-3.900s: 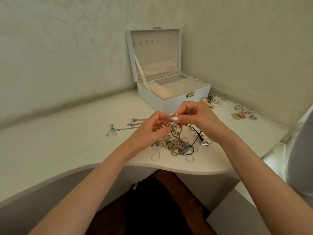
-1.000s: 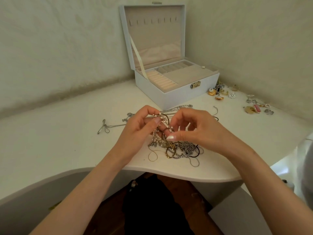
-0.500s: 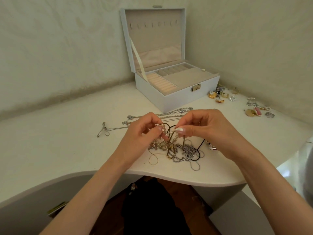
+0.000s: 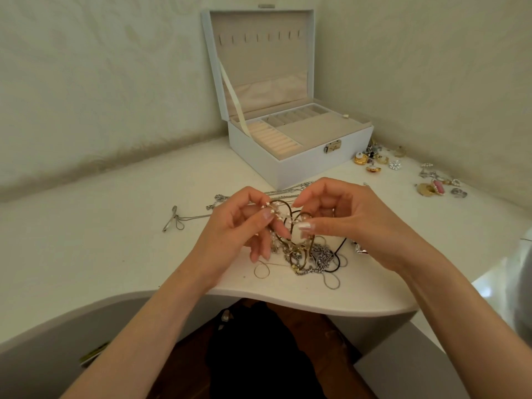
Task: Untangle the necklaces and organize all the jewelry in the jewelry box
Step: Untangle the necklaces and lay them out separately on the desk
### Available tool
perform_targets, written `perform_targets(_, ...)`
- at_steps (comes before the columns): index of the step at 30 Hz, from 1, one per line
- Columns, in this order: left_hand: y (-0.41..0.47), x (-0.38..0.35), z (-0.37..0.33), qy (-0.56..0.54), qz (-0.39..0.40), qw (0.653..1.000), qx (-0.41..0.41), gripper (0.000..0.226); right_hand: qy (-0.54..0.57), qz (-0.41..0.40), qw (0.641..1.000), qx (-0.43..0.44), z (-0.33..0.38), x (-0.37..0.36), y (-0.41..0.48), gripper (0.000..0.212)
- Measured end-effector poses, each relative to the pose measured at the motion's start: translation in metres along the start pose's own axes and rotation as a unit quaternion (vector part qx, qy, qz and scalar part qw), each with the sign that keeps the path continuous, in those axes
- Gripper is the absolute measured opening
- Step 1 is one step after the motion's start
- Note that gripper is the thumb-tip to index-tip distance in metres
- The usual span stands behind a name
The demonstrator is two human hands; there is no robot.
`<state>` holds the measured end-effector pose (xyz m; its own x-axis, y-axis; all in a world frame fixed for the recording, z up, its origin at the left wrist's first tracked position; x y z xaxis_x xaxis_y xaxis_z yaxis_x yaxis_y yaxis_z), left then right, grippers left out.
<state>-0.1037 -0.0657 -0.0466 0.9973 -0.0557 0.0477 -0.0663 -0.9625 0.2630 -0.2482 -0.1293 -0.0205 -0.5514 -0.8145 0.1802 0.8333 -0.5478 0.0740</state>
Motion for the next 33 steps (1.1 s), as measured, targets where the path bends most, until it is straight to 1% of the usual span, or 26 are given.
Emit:
perform_targets(2,0.0,0.001,0.002,-0.005,-0.007,1.0,0.009,0.007,0.006,0.011,1.0,-0.002,0.001,0.0,-0.002,0.029)
perform_targets(4,0.0,0.001,0.003,0.019,-0.011,1.0,0.013,0.009,0.004,0.006,1.0,-0.006,0.001,0.002,-0.003,0.029)
perform_targets(7,0.001,0.0,0.002,0.045,0.006,0.999,0.012,0.014,0.004,-0.008,1.0,-0.011,0.0,0.005,-0.005,0.027)
perform_targets(11,0.002,-0.003,0.002,0.128,0.034,0.991,0.007,0.022,0.018,-0.032,0.999,-0.013,-0.003,0.009,-0.008,0.027)
perform_targets(16,0.003,-0.004,0.0,0.215,0.002,0.976,-0.006,0.022,0.004,-0.069,0.998,-0.015,-0.006,0.01,-0.006,0.02)
perform_targets(18,0.004,-0.006,-0.002,0.228,-0.006,0.974,-0.01,0.025,-0.015,-0.076,0.997,-0.02,-0.007,0.008,-0.003,0.017)
perform_targets(22,0.004,-0.009,-0.005,0.244,-0.016,0.969,-0.029,0.021,-0.018,-0.072,0.997,-0.015,-0.007,0.002,0.002,0.009)
perform_targets(25,0.002,-0.006,-0.006,0.235,-0.035,0.971,-0.031,0.02,-0.03,-0.069,0.997,-0.009,-0.006,0.002,0.001,0.007)
perform_targets(28,-0.001,-0.005,-0.003,0.209,-0.037,0.977,-0.004,0.02,-0.036,-0.07,0.997,0.002,-0.005,0.004,-0.001,0.008)
perform_targets(30,-0.002,-0.005,-0.002,0.159,-0.035,0.987,0.017,0.021,-0.051,-0.077,0.996,0.012,-0.003,0.007,-0.003,0.01)
perform_targets(33,-0.003,-0.004,-0.003,0.047,-0.02,0.999,0.014,0.016,-0.085,-0.09,0.992,0.027,-0.002,0.011,-0.006,0.017)
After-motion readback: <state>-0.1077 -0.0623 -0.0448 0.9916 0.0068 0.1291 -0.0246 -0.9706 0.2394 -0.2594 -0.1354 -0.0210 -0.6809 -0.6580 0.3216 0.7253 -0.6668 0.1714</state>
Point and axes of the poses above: each hand's wrist, its own y-axis towards the middle knuckle, its own x-axis out of the back of the hand, z = x × y, the point moved 5 cm from there along y, towards the middle knuckle, and after that the axes turned 8 degrees about z, right-handed, at the moved point
